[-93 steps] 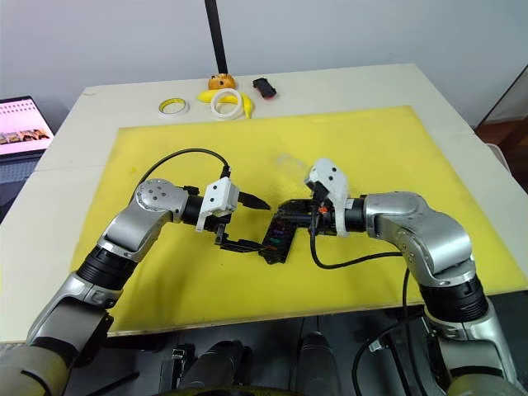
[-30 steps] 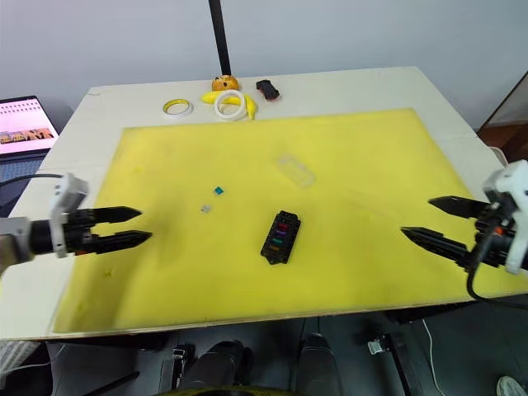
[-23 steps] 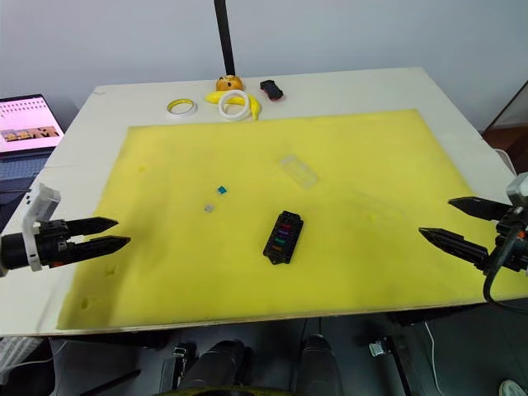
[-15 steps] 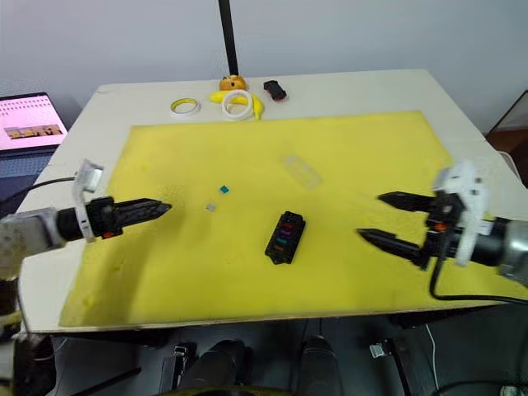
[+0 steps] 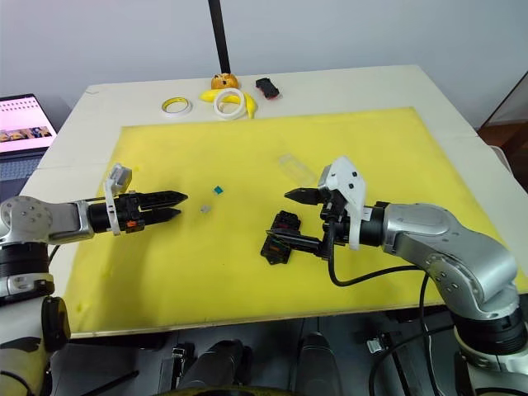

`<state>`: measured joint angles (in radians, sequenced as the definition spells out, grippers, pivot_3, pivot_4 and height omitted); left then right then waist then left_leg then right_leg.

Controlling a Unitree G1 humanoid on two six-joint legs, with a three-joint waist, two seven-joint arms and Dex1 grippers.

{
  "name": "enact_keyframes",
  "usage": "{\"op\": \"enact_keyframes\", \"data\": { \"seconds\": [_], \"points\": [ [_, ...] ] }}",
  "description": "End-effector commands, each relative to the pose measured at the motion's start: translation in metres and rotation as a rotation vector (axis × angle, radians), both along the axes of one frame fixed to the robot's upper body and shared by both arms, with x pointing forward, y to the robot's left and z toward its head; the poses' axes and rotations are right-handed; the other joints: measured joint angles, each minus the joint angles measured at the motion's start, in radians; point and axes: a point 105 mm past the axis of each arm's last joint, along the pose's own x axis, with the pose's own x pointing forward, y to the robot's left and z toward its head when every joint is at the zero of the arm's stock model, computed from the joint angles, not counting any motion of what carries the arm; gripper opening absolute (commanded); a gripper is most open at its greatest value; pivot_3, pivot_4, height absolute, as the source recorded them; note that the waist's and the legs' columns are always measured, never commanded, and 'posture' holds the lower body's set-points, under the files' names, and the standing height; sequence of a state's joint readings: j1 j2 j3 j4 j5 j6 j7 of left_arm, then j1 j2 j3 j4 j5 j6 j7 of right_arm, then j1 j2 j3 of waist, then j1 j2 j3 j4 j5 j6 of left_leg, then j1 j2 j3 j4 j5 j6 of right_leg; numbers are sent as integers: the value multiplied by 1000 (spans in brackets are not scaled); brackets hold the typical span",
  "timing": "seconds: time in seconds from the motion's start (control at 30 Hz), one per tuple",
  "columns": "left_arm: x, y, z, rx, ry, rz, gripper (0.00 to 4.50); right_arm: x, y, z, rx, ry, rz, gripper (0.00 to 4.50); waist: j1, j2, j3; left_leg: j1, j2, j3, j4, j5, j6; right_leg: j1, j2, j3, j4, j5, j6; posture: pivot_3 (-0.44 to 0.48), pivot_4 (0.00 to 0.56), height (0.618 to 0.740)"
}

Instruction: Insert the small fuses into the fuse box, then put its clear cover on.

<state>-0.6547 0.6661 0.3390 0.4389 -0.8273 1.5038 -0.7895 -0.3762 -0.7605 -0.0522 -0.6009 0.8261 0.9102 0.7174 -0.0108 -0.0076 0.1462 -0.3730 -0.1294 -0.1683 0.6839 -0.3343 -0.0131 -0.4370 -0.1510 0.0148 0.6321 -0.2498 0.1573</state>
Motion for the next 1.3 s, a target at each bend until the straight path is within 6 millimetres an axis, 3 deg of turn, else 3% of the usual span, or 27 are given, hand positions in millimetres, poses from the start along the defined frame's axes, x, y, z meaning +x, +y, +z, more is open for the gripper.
{"op": "enact_keyframes", "data": {
  "seconds": [0.03, 0.4, 1.0, 1.3],
  "points": [
    [-1, -4, 9, -66, -10, -36, 4500, 2, 6, 8, 13, -54, 7, 4410, -2, 0, 0, 0, 0, 0, 0, 0, 0, 0, 0, 0, 0, 0, 0, 0, 150, 740],
    [10, -21, -18, 22, -3, -33, 4500, 5, 13, 2, -10, -61, 4, 4410, 2, 0, 0, 0, 0, 0, 0, 0, 0, 0, 0, 0, 0, 0, 0, 0, 150, 740],
    [26, -41, -21, -124, 85, -8, 4500, 10, 9, 2, -17, -70, -44, 4410, 28, 0, -1, 1, -2, -2, 3, 1, -1, 5, -1, 0, 0, 0, 0, 0, 150, 740],
    [27, -56, -14, -164, 93, -57, 4500, 12, 7, 0, -36, -77, -55, 4410, 37, 0, -1, 2, -3, -3, 4, 1, -1, 5, -1, 0, 0, 0, 0, 0, 150, 740]
  ]
}}
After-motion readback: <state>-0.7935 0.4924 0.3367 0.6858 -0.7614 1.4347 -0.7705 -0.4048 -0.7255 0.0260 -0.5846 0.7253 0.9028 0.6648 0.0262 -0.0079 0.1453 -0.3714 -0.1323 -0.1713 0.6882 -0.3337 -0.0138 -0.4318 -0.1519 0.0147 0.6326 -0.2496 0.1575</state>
